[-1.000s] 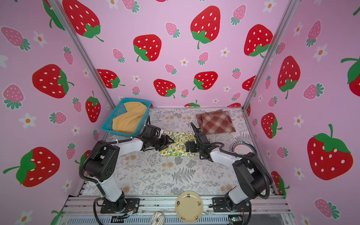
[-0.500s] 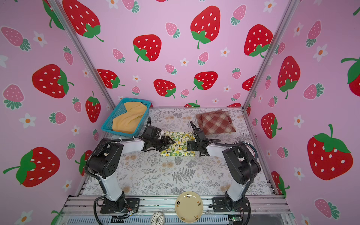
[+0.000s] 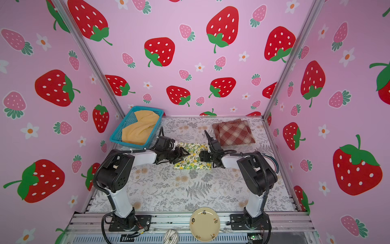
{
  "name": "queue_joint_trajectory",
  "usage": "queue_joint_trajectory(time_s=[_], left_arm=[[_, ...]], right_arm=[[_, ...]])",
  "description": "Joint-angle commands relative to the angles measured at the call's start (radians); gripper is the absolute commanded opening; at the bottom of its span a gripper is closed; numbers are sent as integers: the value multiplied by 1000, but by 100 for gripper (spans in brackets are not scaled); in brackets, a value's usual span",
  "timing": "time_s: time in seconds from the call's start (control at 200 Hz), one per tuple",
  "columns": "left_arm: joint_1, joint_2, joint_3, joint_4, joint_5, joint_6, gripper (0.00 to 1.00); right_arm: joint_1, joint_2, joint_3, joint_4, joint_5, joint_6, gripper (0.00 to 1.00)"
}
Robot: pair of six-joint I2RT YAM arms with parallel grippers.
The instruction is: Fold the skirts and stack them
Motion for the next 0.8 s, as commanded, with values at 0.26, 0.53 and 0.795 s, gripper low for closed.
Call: queue_joint_trajectory(time_s=[0.26, 0.53, 0.795], left_arm=[[5, 29, 0, -35, -16, -4, 71], [14, -32, 7, -64, -22, 5, 72], [29, -149, 14, -138, -67, 26, 72]], right_arm=[[9, 47, 24, -107, -2, 14, 18], [7, 19, 147, -255, 108, -75, 2], [-19, 34, 384, -487, 201, -214, 1]])
